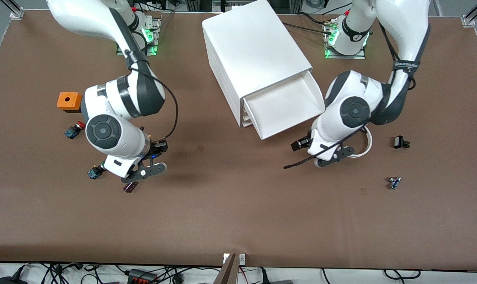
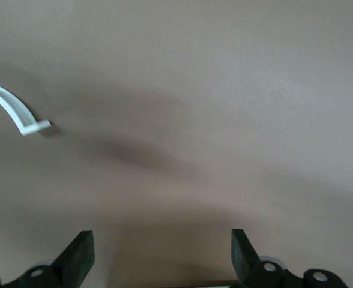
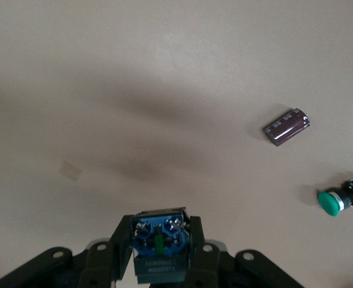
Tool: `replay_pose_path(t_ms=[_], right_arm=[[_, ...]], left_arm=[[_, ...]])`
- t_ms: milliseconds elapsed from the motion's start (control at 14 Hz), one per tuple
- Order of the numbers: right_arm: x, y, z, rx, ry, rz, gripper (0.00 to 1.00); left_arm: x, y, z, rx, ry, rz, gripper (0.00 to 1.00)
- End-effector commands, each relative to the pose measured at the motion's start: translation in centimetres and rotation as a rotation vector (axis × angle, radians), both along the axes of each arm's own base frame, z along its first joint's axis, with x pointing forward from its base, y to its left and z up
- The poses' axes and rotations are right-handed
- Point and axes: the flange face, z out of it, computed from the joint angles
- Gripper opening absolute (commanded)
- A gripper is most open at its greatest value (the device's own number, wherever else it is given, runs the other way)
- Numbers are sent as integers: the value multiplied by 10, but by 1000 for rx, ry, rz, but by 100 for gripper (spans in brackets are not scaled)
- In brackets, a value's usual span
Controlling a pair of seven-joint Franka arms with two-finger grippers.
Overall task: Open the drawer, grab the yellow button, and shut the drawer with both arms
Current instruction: 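Carry the button away with the right gripper while the left gripper pushes the drawer shut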
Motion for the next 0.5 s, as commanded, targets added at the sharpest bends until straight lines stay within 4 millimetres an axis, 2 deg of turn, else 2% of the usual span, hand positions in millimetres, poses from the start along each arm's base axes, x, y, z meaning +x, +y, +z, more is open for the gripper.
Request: replay_pose_path(t_ms=[0,214,429], right_arm=[[-10,-16,-23,19,16,20,0],[-9,-28,-71,53,27,-24,0],[-11,-32,-104,50,32,-36,0]], left_arm=[[-22,-14,1,21,-4,5,100],[-34,-32,7,16,3,15,100],[-53,-42,5,22,20,-15,100]])
